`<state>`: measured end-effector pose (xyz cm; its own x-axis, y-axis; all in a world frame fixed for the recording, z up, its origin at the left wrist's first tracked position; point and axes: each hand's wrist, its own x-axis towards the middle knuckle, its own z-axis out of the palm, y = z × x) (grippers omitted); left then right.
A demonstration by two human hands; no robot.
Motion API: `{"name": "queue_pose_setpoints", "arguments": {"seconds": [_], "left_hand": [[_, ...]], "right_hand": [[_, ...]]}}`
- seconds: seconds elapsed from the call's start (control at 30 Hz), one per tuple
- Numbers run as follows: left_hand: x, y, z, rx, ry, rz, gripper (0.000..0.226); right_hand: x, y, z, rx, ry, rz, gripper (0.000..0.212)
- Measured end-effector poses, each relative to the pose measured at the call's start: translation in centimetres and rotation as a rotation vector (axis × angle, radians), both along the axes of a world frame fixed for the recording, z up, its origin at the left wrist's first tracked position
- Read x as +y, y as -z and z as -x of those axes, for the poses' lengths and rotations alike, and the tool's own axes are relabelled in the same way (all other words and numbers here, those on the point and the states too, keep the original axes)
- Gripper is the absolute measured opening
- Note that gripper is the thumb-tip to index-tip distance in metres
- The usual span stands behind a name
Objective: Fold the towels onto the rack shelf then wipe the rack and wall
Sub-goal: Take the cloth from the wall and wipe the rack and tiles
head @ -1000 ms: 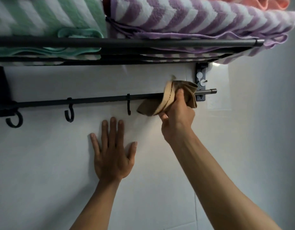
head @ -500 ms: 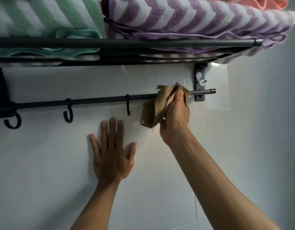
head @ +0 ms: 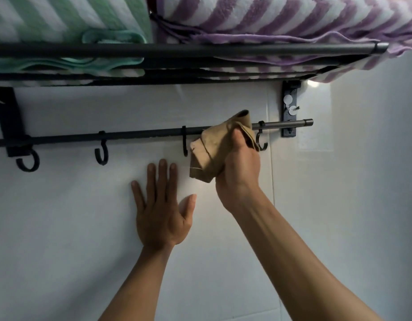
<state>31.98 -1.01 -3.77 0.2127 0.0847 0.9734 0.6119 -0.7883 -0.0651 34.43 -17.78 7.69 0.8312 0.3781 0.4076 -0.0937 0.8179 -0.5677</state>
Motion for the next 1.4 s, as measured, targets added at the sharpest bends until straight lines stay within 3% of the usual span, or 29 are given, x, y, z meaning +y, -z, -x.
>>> {"name": "queue_pose_setpoints", "arguments": {"seconds": [0.2,0.37,0.57,0.83,1.03,1.2,1.4], "left_hand": [[0.2,0.0,-0.2,0.009,-0.022,0.016,0.077],[-0.1,0.0,-0.2,0.011,-0.004,0.027,0.076],[0.0,0.1,-0.2,0.028,-0.031,0.038,0.077],[0.1,-0.1,1.2,0.116,0.054,0.107,0.070],[5.7,1.4,8.1,0.071,0.029,0.107,0.068],[11.9,0.6,15.7,0.065,-0.052,0.107,0.066],[15.0,-0.3,17.7,0.078,-0.039,0.133,0.067]], "right_hand": [[0.5,0.3,0.7,-0.042,0.066,0.048,0.017],[1.3,0.7,0.9,-0.117,-0.029,0.102,0.015],[-0.9,0.1,-1.3,-0.003,0.072,0.001,0.014],[2.3,0.9,3.6,-0.110,0.071,0.060,0.021],[2.0,0.8,4.8,-0.090,0.080,-0.051,0.016],[2.5,1.8,5.6,0.078,0.177,-0.106,0.024],[3.6,5.0,6.7,0.166,0.215,-0.114,0.022]]}}
